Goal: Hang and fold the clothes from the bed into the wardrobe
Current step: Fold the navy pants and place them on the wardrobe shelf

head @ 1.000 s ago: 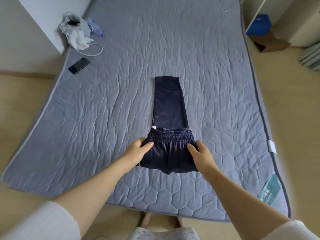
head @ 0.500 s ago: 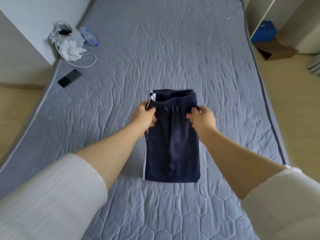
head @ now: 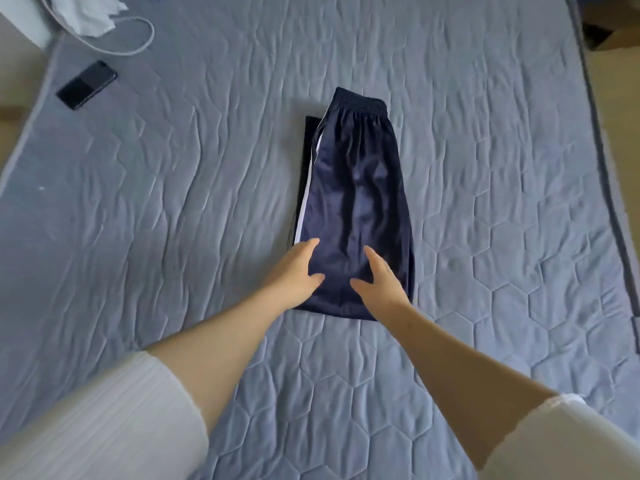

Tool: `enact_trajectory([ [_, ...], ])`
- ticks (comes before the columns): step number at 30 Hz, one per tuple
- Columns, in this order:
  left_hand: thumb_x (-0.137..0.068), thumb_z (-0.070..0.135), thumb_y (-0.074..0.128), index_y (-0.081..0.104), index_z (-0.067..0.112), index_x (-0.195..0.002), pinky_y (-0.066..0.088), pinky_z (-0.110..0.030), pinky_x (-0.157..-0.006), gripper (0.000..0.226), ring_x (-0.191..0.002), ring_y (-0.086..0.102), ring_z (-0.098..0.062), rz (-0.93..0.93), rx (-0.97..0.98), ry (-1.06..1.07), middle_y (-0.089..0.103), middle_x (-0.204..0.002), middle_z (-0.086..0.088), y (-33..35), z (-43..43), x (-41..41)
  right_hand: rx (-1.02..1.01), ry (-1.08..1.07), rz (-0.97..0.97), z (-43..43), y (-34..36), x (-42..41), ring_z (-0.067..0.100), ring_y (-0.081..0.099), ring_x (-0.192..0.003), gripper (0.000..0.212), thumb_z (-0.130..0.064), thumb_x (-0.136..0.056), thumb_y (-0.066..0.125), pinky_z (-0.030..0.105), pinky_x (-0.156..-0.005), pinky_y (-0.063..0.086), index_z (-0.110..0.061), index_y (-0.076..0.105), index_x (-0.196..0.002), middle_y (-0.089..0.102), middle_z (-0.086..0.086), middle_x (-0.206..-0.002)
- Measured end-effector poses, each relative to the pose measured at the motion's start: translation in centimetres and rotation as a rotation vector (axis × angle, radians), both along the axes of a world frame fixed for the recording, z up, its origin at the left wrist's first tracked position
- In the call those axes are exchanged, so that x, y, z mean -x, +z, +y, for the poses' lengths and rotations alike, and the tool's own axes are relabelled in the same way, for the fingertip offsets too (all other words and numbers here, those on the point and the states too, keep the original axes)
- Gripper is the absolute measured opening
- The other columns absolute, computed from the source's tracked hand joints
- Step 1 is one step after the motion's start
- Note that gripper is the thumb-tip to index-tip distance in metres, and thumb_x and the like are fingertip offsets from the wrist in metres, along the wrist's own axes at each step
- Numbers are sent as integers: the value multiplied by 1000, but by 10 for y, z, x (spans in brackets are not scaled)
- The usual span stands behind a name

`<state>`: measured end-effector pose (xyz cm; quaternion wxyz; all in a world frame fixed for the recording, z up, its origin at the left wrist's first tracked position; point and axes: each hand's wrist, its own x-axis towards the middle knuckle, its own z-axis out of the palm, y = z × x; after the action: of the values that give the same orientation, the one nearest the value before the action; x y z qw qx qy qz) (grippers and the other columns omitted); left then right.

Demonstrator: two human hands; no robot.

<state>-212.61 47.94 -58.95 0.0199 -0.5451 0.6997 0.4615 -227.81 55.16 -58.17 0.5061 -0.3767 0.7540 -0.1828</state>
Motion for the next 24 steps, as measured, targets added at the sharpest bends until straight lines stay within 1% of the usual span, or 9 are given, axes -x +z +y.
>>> enact_trajectory([
  [2, -89, 19, 57, 24, 19, -145, 32, -31, -105, 65, -133, 31, -18, -82, 32, 1, 22, -151, 1, -32, 14, -2, -74, 210, 166, 11, -29, -2, 19, 12, -143, 70, -30, -92, 51, 43, -111, 25, -37, 10, -147, 9, -13, -156],
  [5, -83, 25, 64, 29, 25, -143, 34, -36, -106, 70, -136, 25, -23, -237, 17, 40, 11, -152, 1, -72, 30, -5, -140, 463, 343, 29, -66, -3, 23, -1, -145, 76, -29, -90, 55, 44, -113, 12, -38, 5, -147, 1, -9, -158],
  [9, -84, 21, 60, 20, 33, -145, 5, -51, -113, 74, -143, -9, -30, -581, 275, -332, -6, -157, 1, -111, 45, -10, -148, 629, 611, 37, -110, 8, 27, -3, -145, 78, -23, -90, 56, 43, -114, 11, -35, 5, -148, -2, -3, -158],
  [11, -85, 7, 52, 41, 23, -138, 11, -53, -112, 57, -143, 11, -31, -553, 540, -422, 25, -153, -5, -121, 44, -12, -91, 628, 726, 33, -126, 13, 28, 7, -143, 71, -15, -91, 51, 41, -111, 18, -33, 11, -147, 4, -2, -157],
  [13, -70, 1, 57, 72, 14, -99, 46, -41, -93, 35, -116, 57, -27, -435, 768, -429, 68, -109, -8, -134, 42, -13, 10, 608, 792, 29, -138, 15, 29, 30, -130, 60, -4, -89, 45, 38, -101, 30, -27, 28, -143, 26, 0, -151],
  [14, -61, 0, 61, 74, 13, -79, 53, -31, -76, 26, -96, 68, -24, -417, 805, -448, 72, -84, -4, -136, 42, -15, 46, 586, 787, 28, -141, 16, 29, 40, -119, 55, 1, -87, 43, 37, -94, 34, -22, 40, -137, 40, 2, -142],
  [16, -49, -3, 65, 70, 13, -64, 52, -23, -57, 22, -74, 71, -21, -383, 755, -467, 69, -65, -2, -137, 50, -20, 64, 550, 721, 33, -144, 15, 27, 46, -102, 48, 6, -82, 42, 35, -87, 39, -15, 54, -122, 58, 2, -122],
  [20, -57, 2, 58, 70, 14, -62, 51, -21, -55, 18, -71, 71, -18, -317, 689, -526, 69, -63, 0, -121, 87, -35, 13, 522, 594, 70, -133, 6, 26, 46, -103, 49, 5, -82, 41, 34, -83, 41, -18, 58, -121, 62, -1, -119],
  [24, -56, 9, 57, 71, 16, -61, 51, -18, -54, 17, -69, 70, -13, -309, 595, -568, 69, -63, 5, -102, 138, -59, -85, 521, 505, 132, -116, -19, 23, 46, -107, 58, 3, -87, 39, 31, -88, 38, -28, 45, -136, 56, -5, -125],
])
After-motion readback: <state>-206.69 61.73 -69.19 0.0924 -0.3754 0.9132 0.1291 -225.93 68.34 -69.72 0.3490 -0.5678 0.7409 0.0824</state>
